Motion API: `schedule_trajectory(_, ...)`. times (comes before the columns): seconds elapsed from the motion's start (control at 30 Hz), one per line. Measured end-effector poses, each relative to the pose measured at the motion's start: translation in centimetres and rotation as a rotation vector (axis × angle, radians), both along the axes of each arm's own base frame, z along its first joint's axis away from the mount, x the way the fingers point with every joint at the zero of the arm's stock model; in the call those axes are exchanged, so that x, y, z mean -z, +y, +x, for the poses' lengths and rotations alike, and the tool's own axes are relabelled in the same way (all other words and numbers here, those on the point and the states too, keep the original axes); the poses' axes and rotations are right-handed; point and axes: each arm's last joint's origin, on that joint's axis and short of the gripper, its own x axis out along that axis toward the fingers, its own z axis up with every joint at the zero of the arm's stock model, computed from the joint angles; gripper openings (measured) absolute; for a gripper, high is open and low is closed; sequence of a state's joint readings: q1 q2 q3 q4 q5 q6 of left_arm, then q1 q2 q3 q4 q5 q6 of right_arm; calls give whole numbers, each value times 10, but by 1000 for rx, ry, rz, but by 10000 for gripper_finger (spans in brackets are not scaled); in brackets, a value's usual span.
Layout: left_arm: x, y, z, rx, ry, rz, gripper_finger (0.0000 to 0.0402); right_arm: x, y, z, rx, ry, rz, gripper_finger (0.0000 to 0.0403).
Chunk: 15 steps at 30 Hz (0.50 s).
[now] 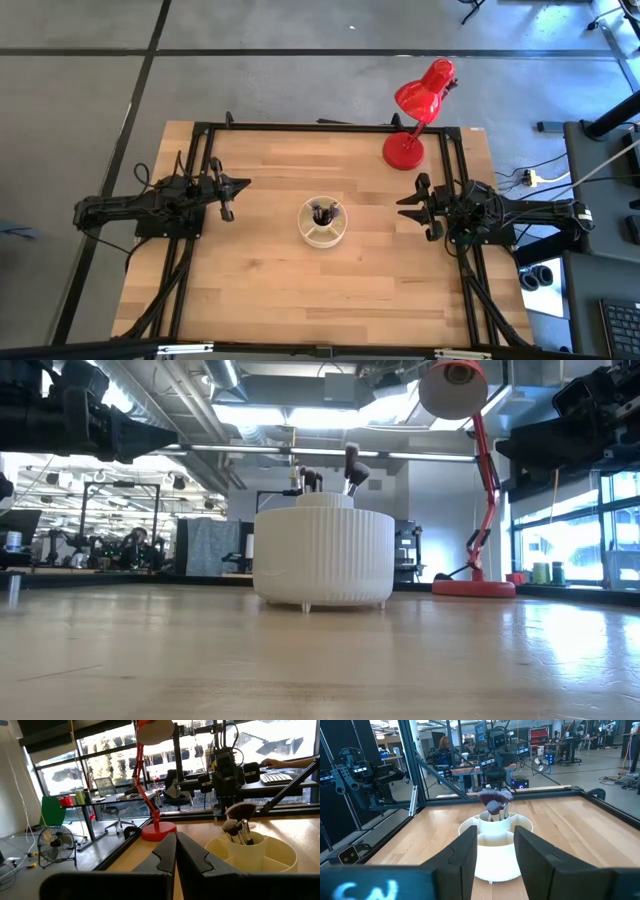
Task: Put items in baskets/containers
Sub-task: Return to Home Position
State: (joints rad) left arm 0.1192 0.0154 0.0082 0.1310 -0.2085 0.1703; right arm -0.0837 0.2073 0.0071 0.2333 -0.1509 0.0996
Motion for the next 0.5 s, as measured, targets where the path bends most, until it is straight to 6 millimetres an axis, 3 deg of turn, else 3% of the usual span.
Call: schedule_trajectory(0.5, 0, 0, 0, 0, 0, 0, 6, 0, 0, 0, 0, 0, 2, 129)
